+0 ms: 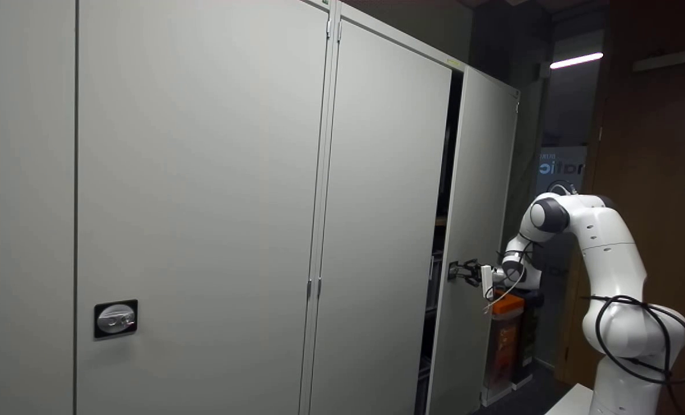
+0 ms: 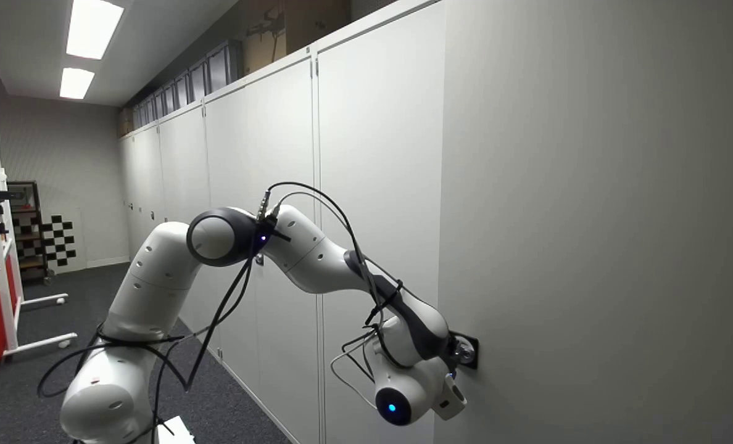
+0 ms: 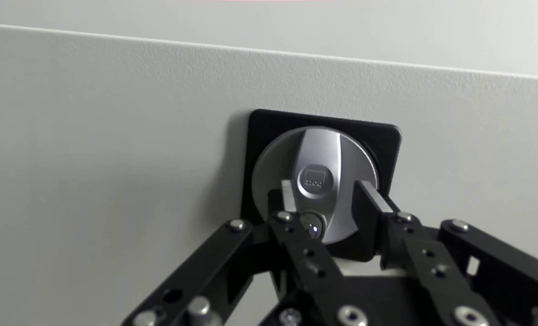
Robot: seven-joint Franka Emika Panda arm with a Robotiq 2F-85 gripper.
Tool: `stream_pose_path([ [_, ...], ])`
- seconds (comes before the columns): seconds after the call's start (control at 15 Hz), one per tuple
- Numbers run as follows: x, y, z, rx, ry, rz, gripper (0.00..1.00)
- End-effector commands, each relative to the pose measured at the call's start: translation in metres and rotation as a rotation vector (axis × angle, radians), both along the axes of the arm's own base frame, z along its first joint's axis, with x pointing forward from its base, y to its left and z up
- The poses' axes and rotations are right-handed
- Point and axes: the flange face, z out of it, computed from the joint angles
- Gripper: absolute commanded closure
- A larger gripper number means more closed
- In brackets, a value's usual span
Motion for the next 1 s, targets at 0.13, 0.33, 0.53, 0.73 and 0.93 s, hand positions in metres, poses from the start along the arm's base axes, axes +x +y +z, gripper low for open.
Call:
stream_pose_path([
  [0.13,0.0154,0.0036,0.0062,0.031,-0.012,0.003,0.47],
  [0.33,0.0177,0.0046,0.0075,0.083,0.009,-0.004,0.42],
  [0.53,0.0198,0.0025,0.0100,0.146,0.028,-0.017,0.37],
  [0.73,0.0210,0.0007,0.0115,0.192,0.040,-0.028,0.37],
  [0.93,0.0227,-0.0003,0.0120,0.219,0.045,-0.035,0.38],
])
